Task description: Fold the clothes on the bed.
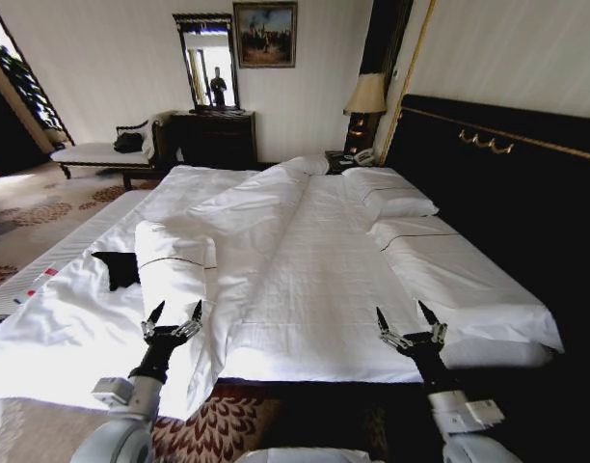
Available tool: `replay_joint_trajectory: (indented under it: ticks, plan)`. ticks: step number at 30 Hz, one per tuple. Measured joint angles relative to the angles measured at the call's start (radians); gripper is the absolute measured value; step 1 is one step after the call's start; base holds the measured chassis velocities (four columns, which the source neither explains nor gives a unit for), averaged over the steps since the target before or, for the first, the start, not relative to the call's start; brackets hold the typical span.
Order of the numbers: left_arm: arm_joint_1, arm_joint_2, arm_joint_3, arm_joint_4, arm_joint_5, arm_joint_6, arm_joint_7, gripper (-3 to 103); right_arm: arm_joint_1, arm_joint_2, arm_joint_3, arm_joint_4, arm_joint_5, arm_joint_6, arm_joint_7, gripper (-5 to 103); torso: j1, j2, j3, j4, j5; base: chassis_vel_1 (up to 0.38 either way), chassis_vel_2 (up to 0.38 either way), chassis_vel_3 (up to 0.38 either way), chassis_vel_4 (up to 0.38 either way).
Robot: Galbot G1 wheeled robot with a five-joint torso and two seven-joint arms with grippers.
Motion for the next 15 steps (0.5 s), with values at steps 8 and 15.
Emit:
replay_joint_trajectory:
  ticks: [8, 15]
  plan:
    - [-0.001, 0.0, 0.001, 0.003, 0.002, -0.002, 0.001, 100, 0.003, 0.005, 0.001, -0.004, -0.012, -0.001, -0.001, 100, 0.0, 0.0, 0.0, 0.0, 0.0002, 0.0, 0.0, 0.0, 0.0]
    - [-0.002, 0.0, 0.003, 0.004, 0.005, -0.003, 0.001, 100, 0.003, 0.011, -0.002, -0.006, -0.016, -0.001, 0.001, 100, 0.0, 0.0, 0.0, -0.0001, 0.0002, 0.0, 0.0, 0.0, 0.0]
